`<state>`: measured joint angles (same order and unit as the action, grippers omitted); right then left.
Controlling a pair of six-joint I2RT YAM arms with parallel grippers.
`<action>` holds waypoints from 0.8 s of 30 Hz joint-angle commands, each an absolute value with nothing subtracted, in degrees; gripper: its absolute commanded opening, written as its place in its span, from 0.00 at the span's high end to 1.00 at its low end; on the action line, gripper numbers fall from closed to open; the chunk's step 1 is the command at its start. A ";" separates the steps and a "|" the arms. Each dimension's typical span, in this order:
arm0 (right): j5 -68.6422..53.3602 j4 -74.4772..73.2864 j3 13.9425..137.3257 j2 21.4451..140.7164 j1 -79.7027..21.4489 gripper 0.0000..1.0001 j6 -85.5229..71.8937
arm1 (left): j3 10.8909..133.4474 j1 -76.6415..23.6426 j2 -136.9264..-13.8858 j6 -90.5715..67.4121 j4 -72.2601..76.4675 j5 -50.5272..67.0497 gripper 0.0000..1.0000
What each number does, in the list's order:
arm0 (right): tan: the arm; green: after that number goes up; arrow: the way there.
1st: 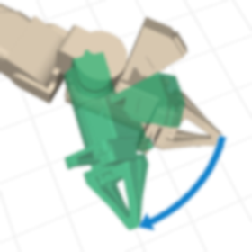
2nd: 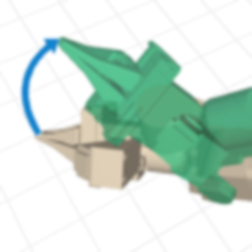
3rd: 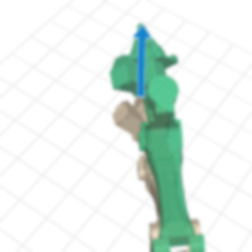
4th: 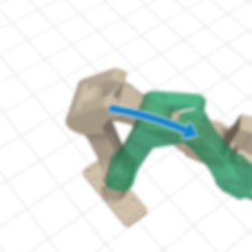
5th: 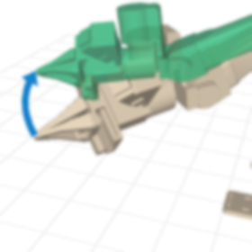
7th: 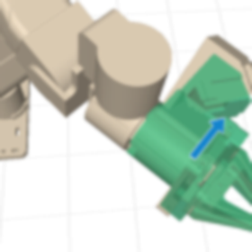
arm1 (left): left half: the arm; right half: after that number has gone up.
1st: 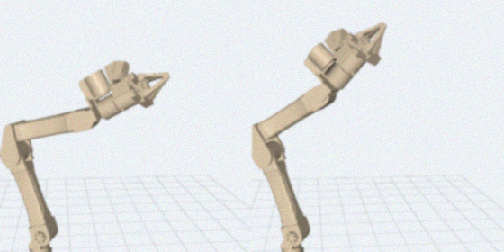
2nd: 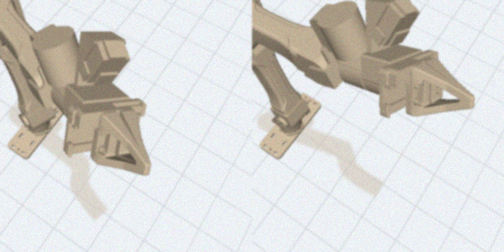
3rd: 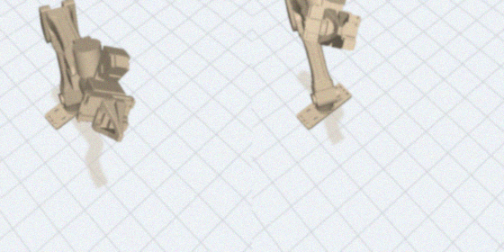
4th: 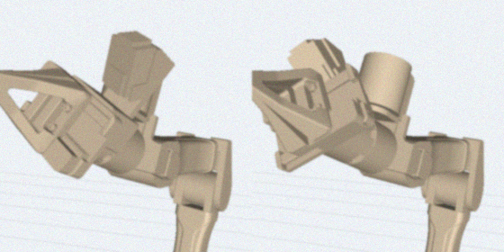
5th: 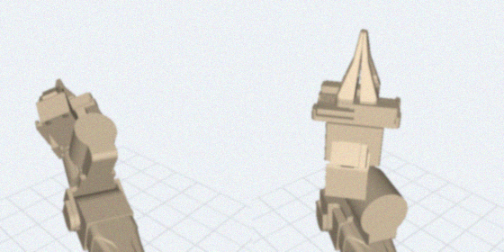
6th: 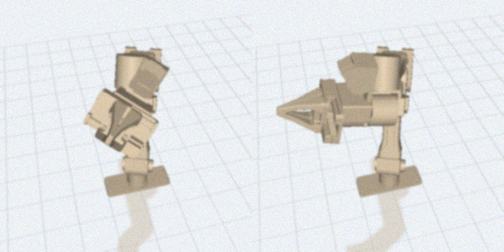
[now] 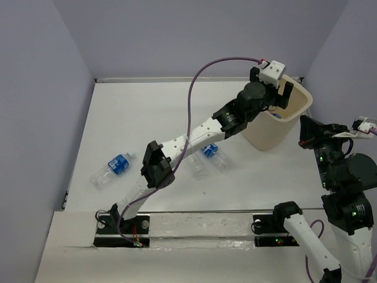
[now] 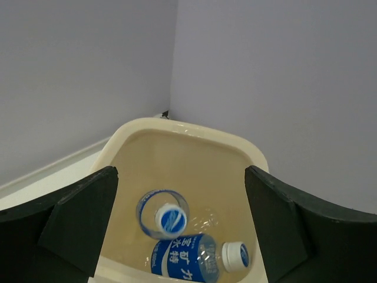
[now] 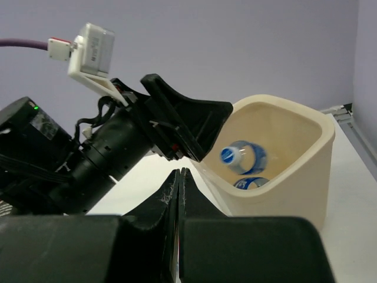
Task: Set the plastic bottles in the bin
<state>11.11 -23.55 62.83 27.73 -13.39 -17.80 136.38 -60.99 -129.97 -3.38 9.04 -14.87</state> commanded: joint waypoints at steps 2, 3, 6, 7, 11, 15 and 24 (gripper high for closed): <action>4.94 -22.15 63.28 28.30 -13.10 1.00 -17.93 | 134.56 -60.91 -117.97 -2.37 12.93 -19.15 0.01; 4.05 -22.15 63.37 28.65 -13.10 1.00 -17.84 | 134.30 -60.91 -116.56 -2.55 12.14 -19.42 0.01; -2.16 -22.59 64.07 30.49 -13.10 1.00 -17.40 | 129.75 -60.91 -108.41 -3.86 9.41 -20.65 0.01; -4.20 -22.76 64.16 31.89 -13.10 1.00 -17.14 | 125.03 -60.91 -105.76 -4.04 8.10 -21.18 0.01; -13.17 -23.55 64.77 37.15 -13.10 0.95 -16.70 | 108.79 -60.65 -92.49 -8.42 4.06 -24.51 0.01; -20.73 -22.51 63.64 42.69 -13.10 0.86 -16.17 | 87.15 -58.90 -77.73 -15.97 0.09 -26.19 0.01; -16.46 -21.35 63.72 55.70 -28.71 0.47 -11.35 | 42.30 -54.06 -46.69 -43.84 -7.03 -30.76 0.01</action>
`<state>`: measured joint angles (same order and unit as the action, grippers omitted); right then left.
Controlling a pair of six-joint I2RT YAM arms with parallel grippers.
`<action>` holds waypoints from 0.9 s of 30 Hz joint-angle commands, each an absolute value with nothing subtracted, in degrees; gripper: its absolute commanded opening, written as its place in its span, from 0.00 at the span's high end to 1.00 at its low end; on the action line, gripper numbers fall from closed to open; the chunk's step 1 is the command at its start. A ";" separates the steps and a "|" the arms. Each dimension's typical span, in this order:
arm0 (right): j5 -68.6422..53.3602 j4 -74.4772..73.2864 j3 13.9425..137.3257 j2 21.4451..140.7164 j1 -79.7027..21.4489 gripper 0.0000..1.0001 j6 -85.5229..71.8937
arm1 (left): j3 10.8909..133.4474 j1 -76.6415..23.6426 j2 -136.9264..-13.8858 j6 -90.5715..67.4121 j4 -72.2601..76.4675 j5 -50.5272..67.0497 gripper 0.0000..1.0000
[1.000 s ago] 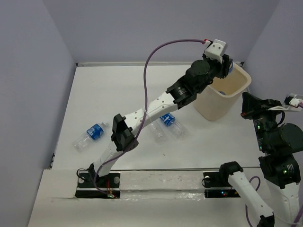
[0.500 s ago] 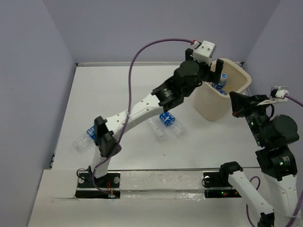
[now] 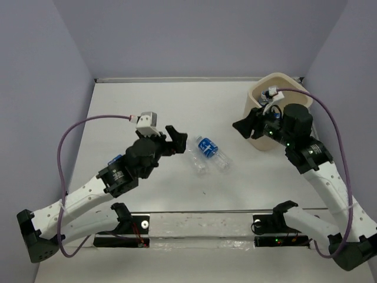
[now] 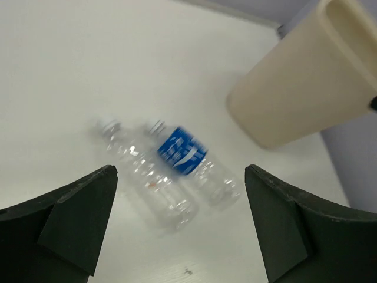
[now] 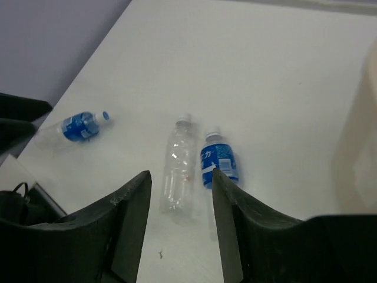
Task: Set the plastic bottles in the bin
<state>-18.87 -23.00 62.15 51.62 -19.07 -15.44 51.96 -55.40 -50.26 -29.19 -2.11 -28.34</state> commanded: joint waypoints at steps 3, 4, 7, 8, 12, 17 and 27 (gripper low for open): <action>-9.94 -22.41 66.61 64.12 -32.86 0.32 -8.80 | 37.27 -53.00 -43.68 -47.45 -7.20 -29.10 0.01; -9.06 -22.50 66.88 66.16 -32.87 0.31 -8.44 | 36.83 -53.00 -43.94 -48.24 -7.29 -29.00 0.01; -5.99 -23.20 68.72 74.25 -32.87 0.23 -5.99 | 37.44 -52.82 -46.92 -49.92 -8.08 -28.57 0.01; -5.54 -24.25 69.43 78.36 -32.87 0.21 -5.37 | 37.70 -52.82 -48.06 -50.27 -8.52 -28.39 0.01; -4.49 -25.14 71.98 85.24 -32.87 0.15 -3.43 | 38.32 -52.65 -53.43 -51.06 -7.12 -27.95 0.01; -5.09 -26.19 76.19 94.47 -33.39 0.14 -2.64 | 38.32 -50.20 -58.62 -51.33 -2.47 -25.67 0.01; -6.59 -26.02 79.28 105.19 -35.16 0.12 -3.34 | 35.77 -40.79 -65.91 -47.90 8.08 -16.97 0.01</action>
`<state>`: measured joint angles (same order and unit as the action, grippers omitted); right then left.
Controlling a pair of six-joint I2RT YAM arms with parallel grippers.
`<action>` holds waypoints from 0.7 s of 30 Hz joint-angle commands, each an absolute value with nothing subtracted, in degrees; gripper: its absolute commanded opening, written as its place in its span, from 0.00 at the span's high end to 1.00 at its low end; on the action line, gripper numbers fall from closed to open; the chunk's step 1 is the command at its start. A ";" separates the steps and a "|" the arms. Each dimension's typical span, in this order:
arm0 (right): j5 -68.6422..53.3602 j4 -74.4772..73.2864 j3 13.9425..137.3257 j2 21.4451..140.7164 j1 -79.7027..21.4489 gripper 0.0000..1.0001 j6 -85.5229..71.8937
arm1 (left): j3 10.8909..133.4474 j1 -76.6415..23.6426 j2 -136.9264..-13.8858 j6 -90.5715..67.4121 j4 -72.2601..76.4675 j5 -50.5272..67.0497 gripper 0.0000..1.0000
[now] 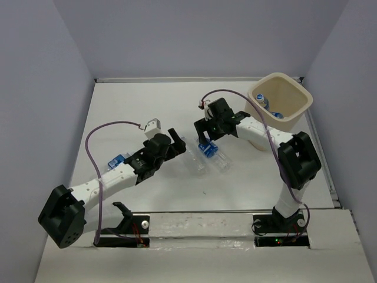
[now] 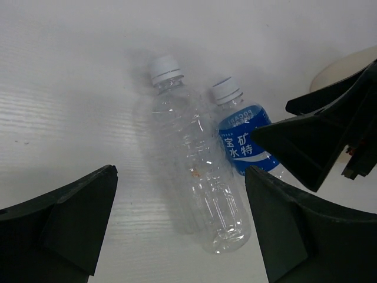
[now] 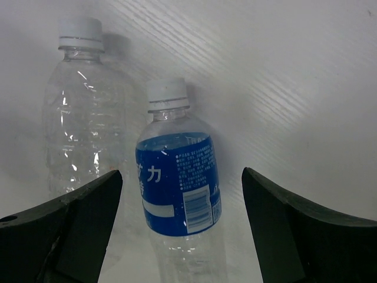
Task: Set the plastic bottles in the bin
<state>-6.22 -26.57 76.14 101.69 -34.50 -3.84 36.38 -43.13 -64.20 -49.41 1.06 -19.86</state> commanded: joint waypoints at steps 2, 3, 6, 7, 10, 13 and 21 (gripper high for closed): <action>-6.33 -25.93 79.45 106.34 -35.16 0.11 -3.25 | 35.42 -39.56 -68.02 -47.20 10.70 -13.98 0.01; -6.42 -25.93 79.63 107.57 -35.16 0.11 -3.16 | 35.16 -38.51 -69.42 -47.20 11.77 -11.97 0.01; -6.94 -25.93 80.42 109.50 -35.16 0.10 -2.99 | 34.54 -36.83 -72.41 -47.20 15.37 -8.80 0.01; -7.03 -25.93 80.68 110.03 -35.16 0.10 -2.99 | 34.80 -36.57 -73.20 -46.94 15.82 -8.35 0.01; -6.33 -25.93 81.82 111.27 -35.16 0.14 -2.90 | 35.68 -35.86 -76.11 -46.06 16.96 -8.52 0.01; -5.37 -25.31 82.35 110.57 -35.16 0.30 -3.34 | 36.47 -35.16 -78.65 -45.53 18.54 -9.05 0.01; -2.29 -24.96 81.91 104.33 -35.16 0.54 -3.34 | 39.81 -34.72 -86.56 -44.65 20.83 -6.60 0.01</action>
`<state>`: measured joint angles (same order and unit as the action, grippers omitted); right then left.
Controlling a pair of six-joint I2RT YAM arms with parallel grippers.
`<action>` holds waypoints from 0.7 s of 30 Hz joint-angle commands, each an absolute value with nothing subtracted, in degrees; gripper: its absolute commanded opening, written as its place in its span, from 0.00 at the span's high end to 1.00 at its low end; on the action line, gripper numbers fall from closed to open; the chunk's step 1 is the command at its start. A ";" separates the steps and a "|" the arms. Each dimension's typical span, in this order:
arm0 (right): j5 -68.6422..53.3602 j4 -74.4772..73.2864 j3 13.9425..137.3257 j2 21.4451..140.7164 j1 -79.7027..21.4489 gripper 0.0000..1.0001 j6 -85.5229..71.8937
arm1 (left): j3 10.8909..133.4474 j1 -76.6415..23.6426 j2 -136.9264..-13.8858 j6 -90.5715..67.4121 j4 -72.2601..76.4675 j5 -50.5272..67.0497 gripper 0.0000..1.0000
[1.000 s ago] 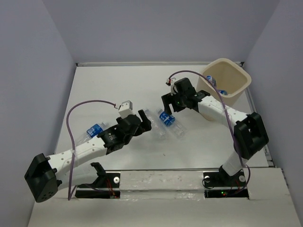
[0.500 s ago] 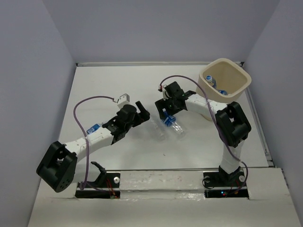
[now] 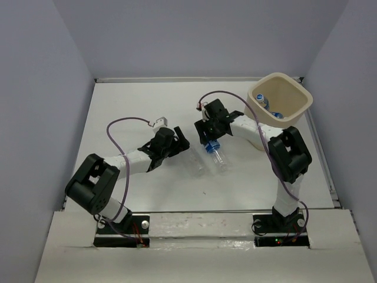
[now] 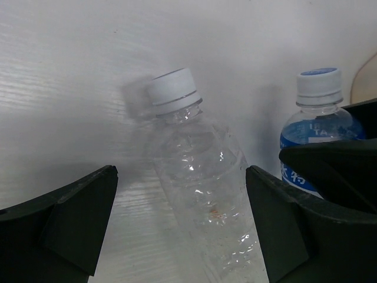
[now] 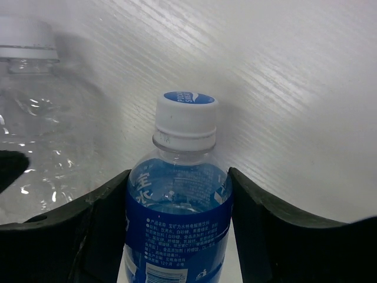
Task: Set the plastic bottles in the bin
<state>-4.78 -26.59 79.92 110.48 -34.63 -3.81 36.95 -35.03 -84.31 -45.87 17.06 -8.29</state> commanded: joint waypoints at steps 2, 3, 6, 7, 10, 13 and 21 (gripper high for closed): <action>-1.85 -24.96 81.65 102.05 -35.16 0.60 -3.60 | 41.12 -34.63 -88.93 -44.74 21.44 -5.01 0.01; -1.58 -24.96 81.48 100.39 -35.68 0.61 -3.69 | 41.65 -34.63 -90.42 -44.56 21.62 -4.31 0.01; -0.27 -24.96 80.60 97.48 -35.68 0.65 -4.30 | 42.98 -34.54 -92.37 -44.12 22.32 -4.31 0.09; -0.26 -24.87 80.51 95.21 -36.21 0.65 -4.48 | 43.24 -34.45 -93.16 -44.03 22.41 -4.05 0.12; 3.33 -24.87 80.94 89.33 -36.74 0.66 -5.01 | 42.55 -34.45 -93.34 -43.95 23.11 -4.22 0.28; 8.93 -23.12 83.48 84.57 -36.74 0.66 -5.36 | 41.32 -34.37 -92.38 -43.94 23.99 -4.92 0.40; 30.41 1.90 83.94 71.20 -25.27 0.66 2.03 | 36.92 -34.63 -83.60 -42.54 22.86 -5.89 0.48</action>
